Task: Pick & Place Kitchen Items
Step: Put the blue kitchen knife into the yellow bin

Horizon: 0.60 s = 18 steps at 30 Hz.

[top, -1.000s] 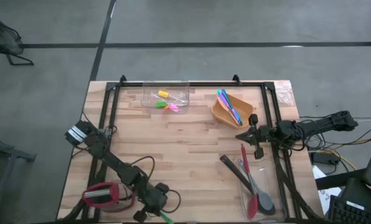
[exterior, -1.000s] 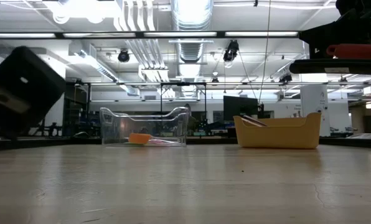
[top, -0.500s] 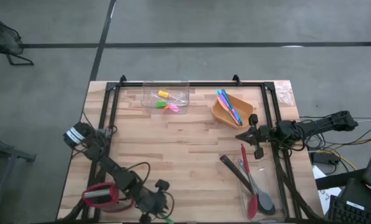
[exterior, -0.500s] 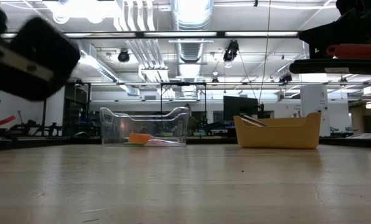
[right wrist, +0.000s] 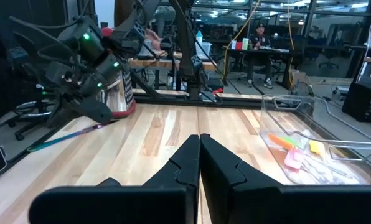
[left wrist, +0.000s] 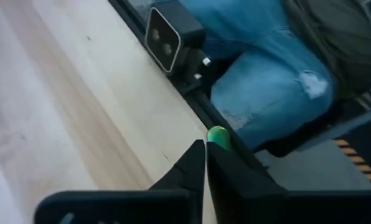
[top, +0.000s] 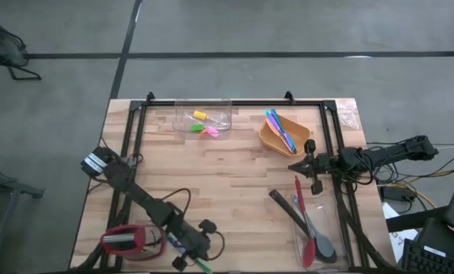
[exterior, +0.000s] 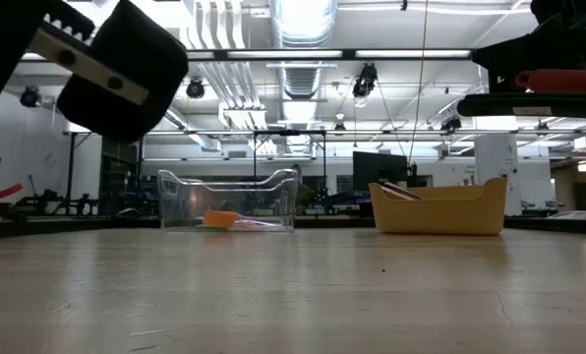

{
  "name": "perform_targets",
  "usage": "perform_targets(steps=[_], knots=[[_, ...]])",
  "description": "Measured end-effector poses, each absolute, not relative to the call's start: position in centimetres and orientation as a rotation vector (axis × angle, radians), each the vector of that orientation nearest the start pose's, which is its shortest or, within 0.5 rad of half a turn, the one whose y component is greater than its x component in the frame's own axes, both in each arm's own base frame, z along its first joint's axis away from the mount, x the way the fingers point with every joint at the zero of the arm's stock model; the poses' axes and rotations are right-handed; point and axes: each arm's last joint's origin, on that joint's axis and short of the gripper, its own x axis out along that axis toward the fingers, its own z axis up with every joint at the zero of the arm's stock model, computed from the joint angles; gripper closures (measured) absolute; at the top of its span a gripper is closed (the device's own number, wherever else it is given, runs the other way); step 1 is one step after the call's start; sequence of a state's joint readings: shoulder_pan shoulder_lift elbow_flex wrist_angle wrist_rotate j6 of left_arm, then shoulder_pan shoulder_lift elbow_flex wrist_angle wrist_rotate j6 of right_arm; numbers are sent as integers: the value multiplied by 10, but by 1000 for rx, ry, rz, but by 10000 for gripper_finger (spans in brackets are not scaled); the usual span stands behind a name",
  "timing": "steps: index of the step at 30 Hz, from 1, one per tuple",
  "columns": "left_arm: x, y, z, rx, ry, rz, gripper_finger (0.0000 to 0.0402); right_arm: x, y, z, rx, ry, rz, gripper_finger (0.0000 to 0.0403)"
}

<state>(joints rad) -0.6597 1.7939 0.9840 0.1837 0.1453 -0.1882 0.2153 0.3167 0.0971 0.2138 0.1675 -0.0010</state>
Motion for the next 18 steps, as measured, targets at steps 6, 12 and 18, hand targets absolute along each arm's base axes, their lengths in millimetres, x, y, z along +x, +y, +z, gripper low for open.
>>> perform_targets(steps=[6, 12, 18], knots=[[292, -230, 161, 6, 711, -774, 397, 116, 20, 190, 3, 6, 48, 394], [297, -233, 140, -9, 755, -763, 387, 116, 20, 190, -8, 6, 48, 394], [303, -241, 130, -10, 769, -779, 394, 116, 20, 190, -4, 6, 48, 394]])
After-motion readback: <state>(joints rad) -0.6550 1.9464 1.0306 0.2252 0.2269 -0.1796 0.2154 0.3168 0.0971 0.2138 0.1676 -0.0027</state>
